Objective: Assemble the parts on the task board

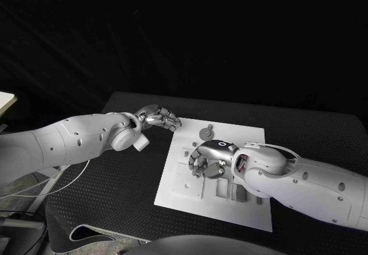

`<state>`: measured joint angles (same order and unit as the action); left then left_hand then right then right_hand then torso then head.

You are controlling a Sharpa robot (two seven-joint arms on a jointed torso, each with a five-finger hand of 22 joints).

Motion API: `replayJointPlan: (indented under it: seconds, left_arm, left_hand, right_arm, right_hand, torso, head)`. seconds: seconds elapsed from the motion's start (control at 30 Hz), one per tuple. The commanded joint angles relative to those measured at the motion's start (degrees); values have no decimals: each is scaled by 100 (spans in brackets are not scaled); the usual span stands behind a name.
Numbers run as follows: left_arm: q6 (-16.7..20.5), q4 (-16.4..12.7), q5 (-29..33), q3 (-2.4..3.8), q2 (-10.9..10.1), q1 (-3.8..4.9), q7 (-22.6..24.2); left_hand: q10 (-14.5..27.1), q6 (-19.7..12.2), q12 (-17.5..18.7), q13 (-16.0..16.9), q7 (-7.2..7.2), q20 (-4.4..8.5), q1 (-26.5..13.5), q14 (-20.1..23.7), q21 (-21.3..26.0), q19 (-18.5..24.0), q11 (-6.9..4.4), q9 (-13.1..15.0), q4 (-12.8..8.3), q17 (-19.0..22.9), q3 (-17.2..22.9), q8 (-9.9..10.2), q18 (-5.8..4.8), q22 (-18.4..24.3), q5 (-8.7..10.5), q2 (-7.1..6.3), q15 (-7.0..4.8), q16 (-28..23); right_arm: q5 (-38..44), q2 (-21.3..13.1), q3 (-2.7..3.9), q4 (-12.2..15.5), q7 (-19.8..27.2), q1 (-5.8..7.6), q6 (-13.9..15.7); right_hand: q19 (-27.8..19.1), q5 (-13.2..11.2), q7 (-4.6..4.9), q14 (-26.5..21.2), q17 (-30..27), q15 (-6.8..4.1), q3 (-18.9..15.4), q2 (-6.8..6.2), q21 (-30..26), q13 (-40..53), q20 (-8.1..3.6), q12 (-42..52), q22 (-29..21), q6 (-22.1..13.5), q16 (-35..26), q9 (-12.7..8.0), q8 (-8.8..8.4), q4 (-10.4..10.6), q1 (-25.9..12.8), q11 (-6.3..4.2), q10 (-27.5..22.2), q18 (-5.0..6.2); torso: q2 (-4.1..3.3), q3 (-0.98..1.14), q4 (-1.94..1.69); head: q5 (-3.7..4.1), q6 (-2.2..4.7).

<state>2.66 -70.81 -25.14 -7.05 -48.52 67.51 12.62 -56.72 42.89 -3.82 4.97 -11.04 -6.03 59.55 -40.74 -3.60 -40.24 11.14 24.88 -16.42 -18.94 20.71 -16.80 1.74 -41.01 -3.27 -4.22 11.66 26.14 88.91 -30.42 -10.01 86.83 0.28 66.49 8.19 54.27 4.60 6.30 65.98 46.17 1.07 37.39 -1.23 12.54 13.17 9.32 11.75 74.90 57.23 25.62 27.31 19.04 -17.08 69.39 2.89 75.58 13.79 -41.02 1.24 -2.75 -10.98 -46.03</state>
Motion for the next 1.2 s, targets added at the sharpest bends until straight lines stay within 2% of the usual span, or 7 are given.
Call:
replayJointPlan:
  seconds: [0.03, 0.3, 0.5, 0.83, 1.2]
  left_arm:
    - [-20, -13, -7, 4, 19, 8, 24]
    - [-32, 6, -6, 4, 49, 8, 25]
    - [-42, 21, -5, 4, 79, 8, 25]
    - [-50, 34, -5, 4, 99, 8, 24]
    - [-62, 39, -5, 4, 113, 7, 24]
  left_hand:
    - [-7, -20, -22, -9, -157, -15, -34, 14, -36, 43, 4, 8, 0, -7, 9, -37, 8, 8, 28, 30, 20, -28]
    - [-7, -21, -22, -10, -157, -15, -33, 14, -36, 45, 4, 8, 1, -8, 11, -37, 7, 10, 28, 29, 20, -29]
    - [-7, -21, -22, -10, -157, -16, -34, 15, -36, 45, 4, 8, 2, -8, 11, -37, 6, 11, 28, 30, 21, -30]
    - [-7, -21, -22, -12, -157, -17, -37, 19, -36, 47, 4, 8, 4, -8, 11, -38, 4, 13, 28, 31, 22, -33]
    - [-7, -23, -21, -13, -158, -18, -41, 23, -35, 50, 5, 7, 5, -8, 11, -38, 2, 16, 28, 31, 24, -36]
  right_arm:
    - [433, 107, -37, -21, 118, -52, -316]
    - [854, 250, -81, -39, 143, -135, -252]
    - [988, 348, -157, -83, 158, -176, -221]
    - [1018, 447, -164, -204, 178, -236, -191]
    - [1031, 523, -165, -373, 180, -312, -136]
  right_hand:
    - [13, 2, 45, 22, 6, 15, -10, 14, 31, 6, -9, -24, 139, 43, 7, 270, 85, 17, -49, 5, 17, 118]
    - [8, 2, 45, 19, 9, 15, -9, 11, 31, 12, -10, -28, 140, 41, 5, 275, 84, 16, -44, 6, 15, 118]
    - [7, 2, 44, 20, 12, 15, -8, 7, 32, 16, -10, -30, 141, 41, 5, 279, 83, 16, -39, 6, 15, 118]
    - [7, 1, 44, 21, 16, 15, -8, 4, 35, 22, -10, -33, 143, 41, 4, 285, 83, 16, -33, 6, 16, 119]
    - [6, 1, 44, 21, 20, 16, -8, 3, 38, 29, -10, -36, 143, 39, 3, 290, 82, 16, -29, 6, 16, 119]
  torso:
    - [-1, -1, 4]
    - [3, -3, 3]
    - [5, -3, 11]
    - [4, 1, 4]
    - [5, 7, 15]
  head:
    - [-21, -20]
    - [-46, -62]
    - [-53, -76]
    - [-57, -88]
    - [-82, -93]
